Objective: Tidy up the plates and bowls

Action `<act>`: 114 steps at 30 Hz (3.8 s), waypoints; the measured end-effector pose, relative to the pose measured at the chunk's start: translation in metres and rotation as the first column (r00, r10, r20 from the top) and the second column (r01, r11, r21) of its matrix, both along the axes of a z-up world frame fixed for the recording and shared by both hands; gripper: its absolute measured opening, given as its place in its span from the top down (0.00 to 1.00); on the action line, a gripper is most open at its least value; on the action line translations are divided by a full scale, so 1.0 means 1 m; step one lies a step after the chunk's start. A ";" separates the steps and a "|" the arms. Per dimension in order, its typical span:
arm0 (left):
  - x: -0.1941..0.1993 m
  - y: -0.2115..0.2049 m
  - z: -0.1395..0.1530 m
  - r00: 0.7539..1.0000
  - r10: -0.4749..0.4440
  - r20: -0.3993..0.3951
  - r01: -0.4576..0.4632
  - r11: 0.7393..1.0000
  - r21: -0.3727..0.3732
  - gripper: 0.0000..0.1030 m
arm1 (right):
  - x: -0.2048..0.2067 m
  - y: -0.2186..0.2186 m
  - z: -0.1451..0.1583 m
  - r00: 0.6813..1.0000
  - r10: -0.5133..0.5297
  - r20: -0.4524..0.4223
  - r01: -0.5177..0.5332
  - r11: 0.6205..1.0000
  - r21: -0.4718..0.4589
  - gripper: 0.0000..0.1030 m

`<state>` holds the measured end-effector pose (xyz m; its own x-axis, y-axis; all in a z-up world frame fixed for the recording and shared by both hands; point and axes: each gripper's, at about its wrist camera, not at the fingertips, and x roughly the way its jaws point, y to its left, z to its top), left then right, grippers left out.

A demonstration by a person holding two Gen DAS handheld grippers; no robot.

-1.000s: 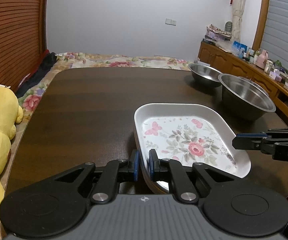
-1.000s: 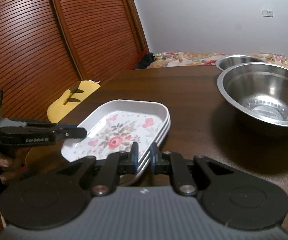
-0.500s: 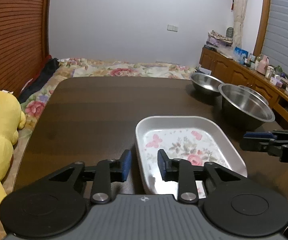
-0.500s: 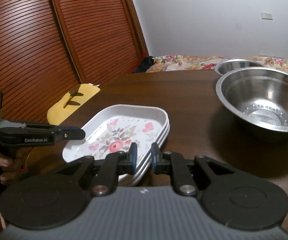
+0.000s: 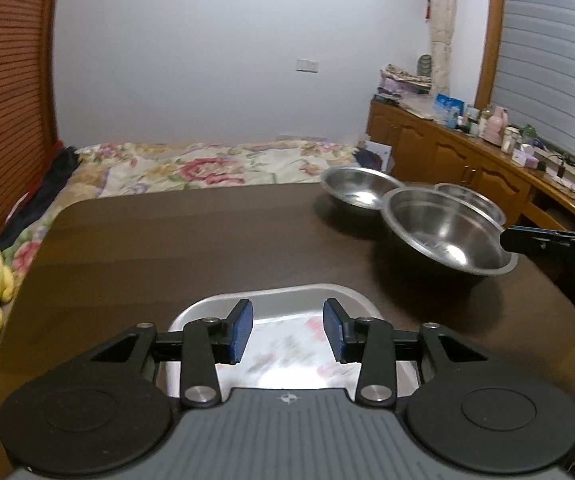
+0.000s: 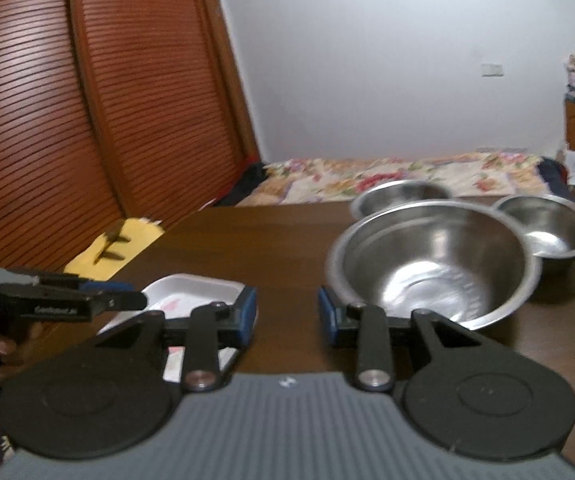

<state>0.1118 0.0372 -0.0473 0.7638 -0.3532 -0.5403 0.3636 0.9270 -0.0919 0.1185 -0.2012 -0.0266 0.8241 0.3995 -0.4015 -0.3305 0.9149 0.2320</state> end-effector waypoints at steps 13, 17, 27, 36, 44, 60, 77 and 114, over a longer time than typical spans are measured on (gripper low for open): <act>0.033 -0.081 0.013 0.996 -0.087 0.027 0.087 0.996 -0.004 0.59 | 0.010 -0.071 -0.004 0.985 -0.167 0.043 0.169 0.985 -0.041 0.63; 0.045 -0.098 0.012 0.996 -0.092 0.020 0.093 0.996 -0.006 0.59 | 0.019 -0.082 -0.010 0.981 -0.190 0.042 0.192 0.980 -0.051 0.62; 0.064 -0.119 0.004 0.996 -0.084 -0.008 0.084 0.996 -0.008 0.59 | 0.035 -0.094 -0.022 0.977 -0.211 0.019 0.211 0.977 -0.016 0.59; 0.074 -0.122 -0.005 0.996 -0.076 -0.047 0.076 0.997 -0.010 0.59 | 0.041 -0.096 -0.029 0.978 -0.209 -0.010 0.209 0.978 -0.002 0.59; 0.080 -0.126 -0.009 0.995 -0.071 -0.063 0.070 0.997 -0.009 0.59 | 0.047 -0.094 -0.034 0.978 -0.205 -0.036 0.206 0.978 0.013 0.59; 0.080 -0.126 -0.013 0.994 -0.072 -0.088 0.072 0.997 -0.003 0.75 | 0.054 -0.094 -0.039 0.981 -0.187 -0.055 0.190 0.980 0.052 0.59; 0.039 -0.107 0.002 0.991 -0.107 -0.080 0.106 0.994 -0.022 0.76 | 0.032 -0.087 -0.034 0.986 -0.136 -0.094 0.144 0.986 0.087 0.75; -0.006 -0.097 -0.016 0.983 -0.144 -0.112 0.141 0.989 -0.037 0.74 | -0.020 -0.080 -0.046 0.989 -0.110 -0.094 0.118 0.989 0.087 0.74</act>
<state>0.1054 -0.0595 -0.0631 0.6384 -0.4706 -0.6092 0.4771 0.8629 -0.1667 0.0988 -0.2814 -0.0728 0.8290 0.3439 -0.4410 -0.1995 0.9186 0.3412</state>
